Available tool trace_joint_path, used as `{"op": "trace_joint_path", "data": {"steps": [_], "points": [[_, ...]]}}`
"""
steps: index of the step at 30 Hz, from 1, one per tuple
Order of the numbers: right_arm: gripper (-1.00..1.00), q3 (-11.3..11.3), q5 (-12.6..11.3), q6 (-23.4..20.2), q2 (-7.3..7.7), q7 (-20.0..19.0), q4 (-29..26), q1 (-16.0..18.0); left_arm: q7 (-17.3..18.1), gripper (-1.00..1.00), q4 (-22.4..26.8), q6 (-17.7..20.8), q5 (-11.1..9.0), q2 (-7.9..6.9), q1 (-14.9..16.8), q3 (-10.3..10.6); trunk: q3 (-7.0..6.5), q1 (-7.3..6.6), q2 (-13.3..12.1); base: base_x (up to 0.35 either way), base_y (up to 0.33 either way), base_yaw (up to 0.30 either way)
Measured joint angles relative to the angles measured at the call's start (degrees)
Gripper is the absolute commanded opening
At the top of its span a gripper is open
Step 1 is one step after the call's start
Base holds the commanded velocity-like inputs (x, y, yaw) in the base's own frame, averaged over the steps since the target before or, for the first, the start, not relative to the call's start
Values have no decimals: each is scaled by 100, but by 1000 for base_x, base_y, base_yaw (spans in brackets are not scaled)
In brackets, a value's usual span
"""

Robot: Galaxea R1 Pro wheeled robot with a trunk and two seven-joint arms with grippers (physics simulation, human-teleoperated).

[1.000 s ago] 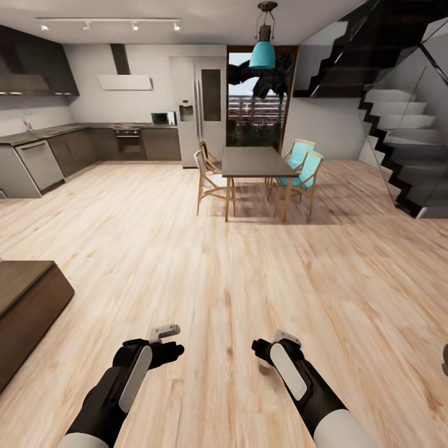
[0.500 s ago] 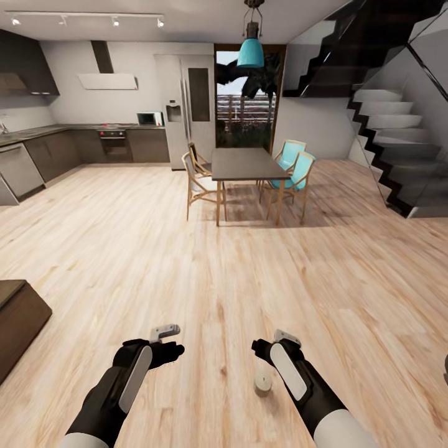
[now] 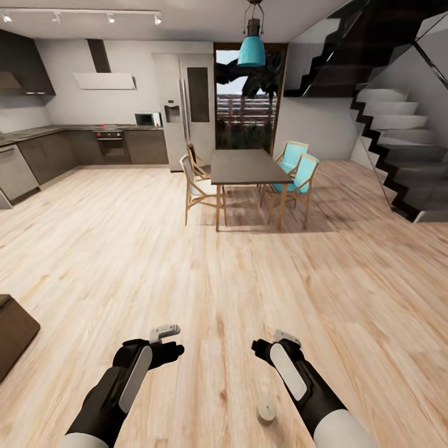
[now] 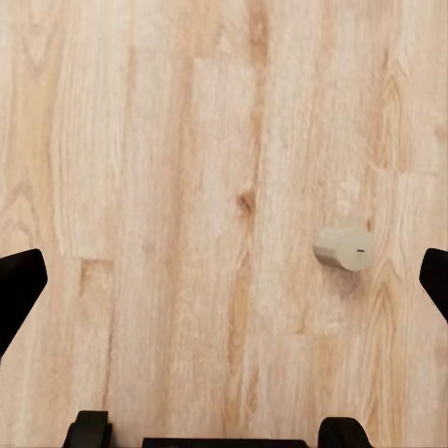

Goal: Place each of the two pumpkins and all three candles from the living room inside a cabinet in the living room (use any cabinet), then make sure every cabinet is closed, and position the cauldron so it is next to a table in the living room.

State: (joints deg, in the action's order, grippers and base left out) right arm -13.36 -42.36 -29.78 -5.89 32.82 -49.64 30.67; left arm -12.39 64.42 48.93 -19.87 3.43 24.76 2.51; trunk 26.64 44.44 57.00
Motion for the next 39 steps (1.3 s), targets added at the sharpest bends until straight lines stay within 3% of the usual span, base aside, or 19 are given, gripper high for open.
{"op": "trace_joint_path", "data": {"steps": [9, 16, 26, 39], "points": [[100, 1, 31, 0, 1, -4, 26, 0, 14, 100, 9, 7, -7, 0, 2, -24, 0, 0, 0, 55, 0, 0], [100, -18, 65, -2, 7, -4, 109, 0, 25, 100, 33, 35, -7, 0, 3, -52, 125, 153, 279, 2, 0, 0], [100, -60, 106, 39, 3, 3, 1138, 12, 26, 100, 342, 205, -8, 0, 0, -54, 305, 373, 680, 0, 0, 0], [100, -79, 284, 366, -11, 5, 1228, 29, 26, 100, 444, 543, -16, -9, -4, -108, 538, 658, 1202, 0, 0, 0]]}}
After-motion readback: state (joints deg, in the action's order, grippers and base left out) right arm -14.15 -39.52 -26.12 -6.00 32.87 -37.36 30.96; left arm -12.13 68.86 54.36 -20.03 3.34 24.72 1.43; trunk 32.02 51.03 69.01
